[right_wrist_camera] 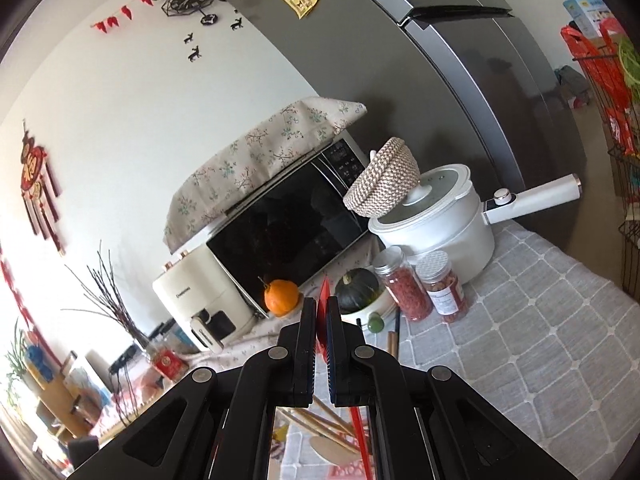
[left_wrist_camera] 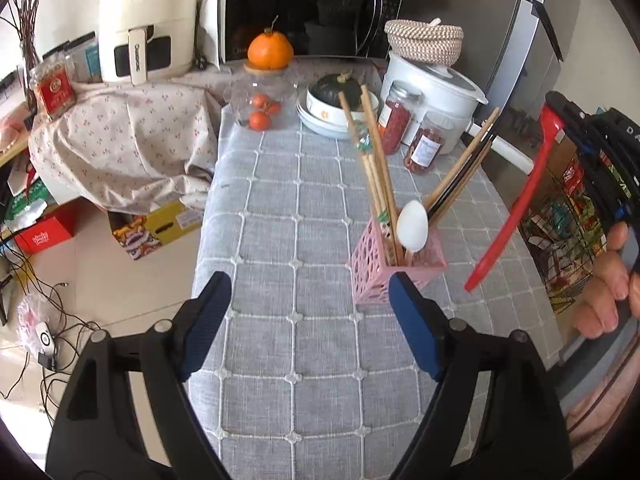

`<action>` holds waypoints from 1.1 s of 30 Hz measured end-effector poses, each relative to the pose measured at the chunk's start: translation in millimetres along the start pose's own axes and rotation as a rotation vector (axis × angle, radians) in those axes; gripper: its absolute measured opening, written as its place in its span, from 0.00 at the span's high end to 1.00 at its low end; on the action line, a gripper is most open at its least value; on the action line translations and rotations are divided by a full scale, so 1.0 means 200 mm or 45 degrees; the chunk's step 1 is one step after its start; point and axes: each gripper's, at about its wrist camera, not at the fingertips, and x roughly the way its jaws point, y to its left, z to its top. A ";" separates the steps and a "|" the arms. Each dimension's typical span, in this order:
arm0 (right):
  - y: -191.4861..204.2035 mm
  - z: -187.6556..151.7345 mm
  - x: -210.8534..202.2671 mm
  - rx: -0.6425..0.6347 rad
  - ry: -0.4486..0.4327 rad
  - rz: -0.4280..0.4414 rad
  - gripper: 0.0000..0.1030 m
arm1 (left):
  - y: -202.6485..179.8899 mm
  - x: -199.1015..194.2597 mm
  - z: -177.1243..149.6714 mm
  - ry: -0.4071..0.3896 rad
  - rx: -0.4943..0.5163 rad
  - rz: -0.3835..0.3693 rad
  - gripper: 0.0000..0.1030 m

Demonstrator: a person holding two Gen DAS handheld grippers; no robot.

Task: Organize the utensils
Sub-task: 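Insert the red spoon into the pink basket and open the right gripper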

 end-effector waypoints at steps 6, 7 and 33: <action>0.00 -0.08 0.07 -0.024 -0.181 -0.011 0.96 | 0.08 0.01 -0.06 0.036 0.027 -0.001 0.21; -0.01 -0.10 0.07 -0.039 -0.216 -0.025 0.96 | 0.09 0.02 -0.06 0.043 0.025 -0.010 0.21; -0.02 -0.13 -0.07 -0.153 -0.129 -0.103 0.43 | -0.03 -0.04 -0.09 -0.044 0.079 0.073 0.16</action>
